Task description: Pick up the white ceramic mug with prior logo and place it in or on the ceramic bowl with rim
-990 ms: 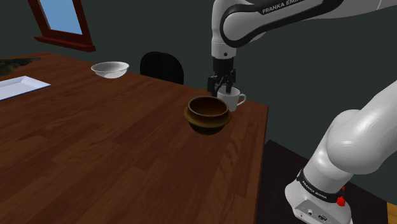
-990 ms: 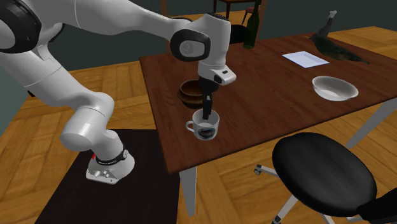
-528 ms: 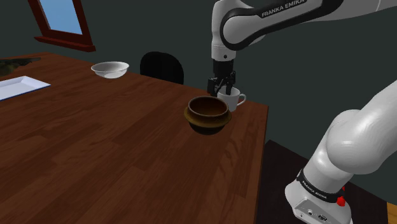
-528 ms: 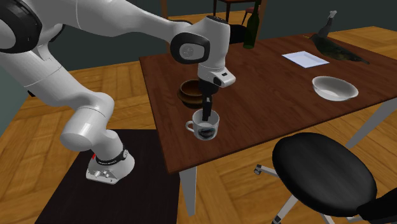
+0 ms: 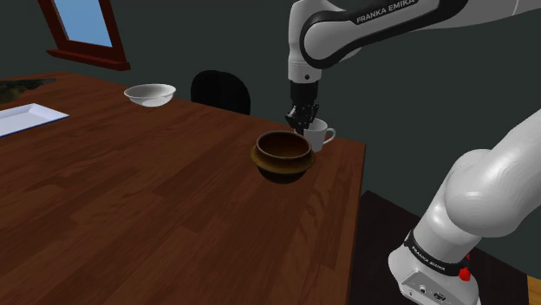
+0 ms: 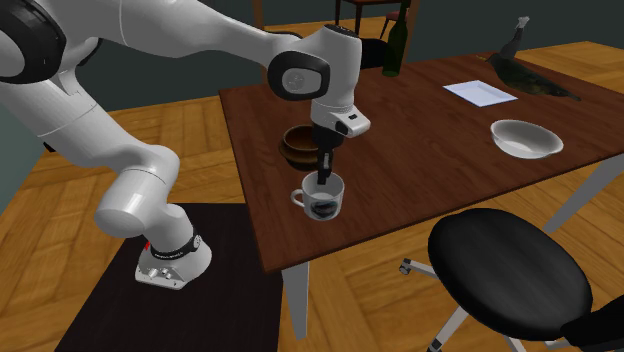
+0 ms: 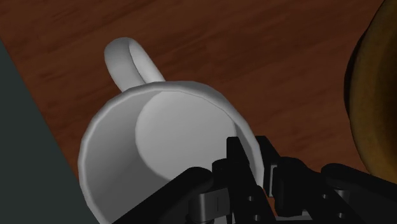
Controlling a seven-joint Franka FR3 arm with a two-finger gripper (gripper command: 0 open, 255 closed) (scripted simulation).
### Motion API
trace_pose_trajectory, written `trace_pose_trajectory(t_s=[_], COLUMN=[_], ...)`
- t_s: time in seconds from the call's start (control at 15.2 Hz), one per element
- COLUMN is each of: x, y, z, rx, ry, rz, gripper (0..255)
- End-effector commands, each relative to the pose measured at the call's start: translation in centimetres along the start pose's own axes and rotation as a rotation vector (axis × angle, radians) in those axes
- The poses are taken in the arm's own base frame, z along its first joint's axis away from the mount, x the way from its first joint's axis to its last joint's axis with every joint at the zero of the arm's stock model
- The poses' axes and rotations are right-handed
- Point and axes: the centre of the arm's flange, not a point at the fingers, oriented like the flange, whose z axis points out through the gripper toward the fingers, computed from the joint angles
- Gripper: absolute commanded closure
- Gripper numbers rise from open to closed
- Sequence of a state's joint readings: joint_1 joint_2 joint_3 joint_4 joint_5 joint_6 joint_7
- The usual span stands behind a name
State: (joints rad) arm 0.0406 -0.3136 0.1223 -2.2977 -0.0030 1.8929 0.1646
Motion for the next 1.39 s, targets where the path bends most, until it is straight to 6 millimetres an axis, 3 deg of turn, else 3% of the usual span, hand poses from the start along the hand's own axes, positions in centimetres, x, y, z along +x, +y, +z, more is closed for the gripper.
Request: trace_pose_trajectory(t_s=[0.0,0.13,1.32], x=[0.0,0.0,-0.8], y=[0.0,0.0,0.5], z=[0.0,0.0,-9.4], rx=[0.000,0.000,0.000], ry=[0.000,0.000,0.000], rz=[0.000,0.000,0.000], gripper=[255,255,255])
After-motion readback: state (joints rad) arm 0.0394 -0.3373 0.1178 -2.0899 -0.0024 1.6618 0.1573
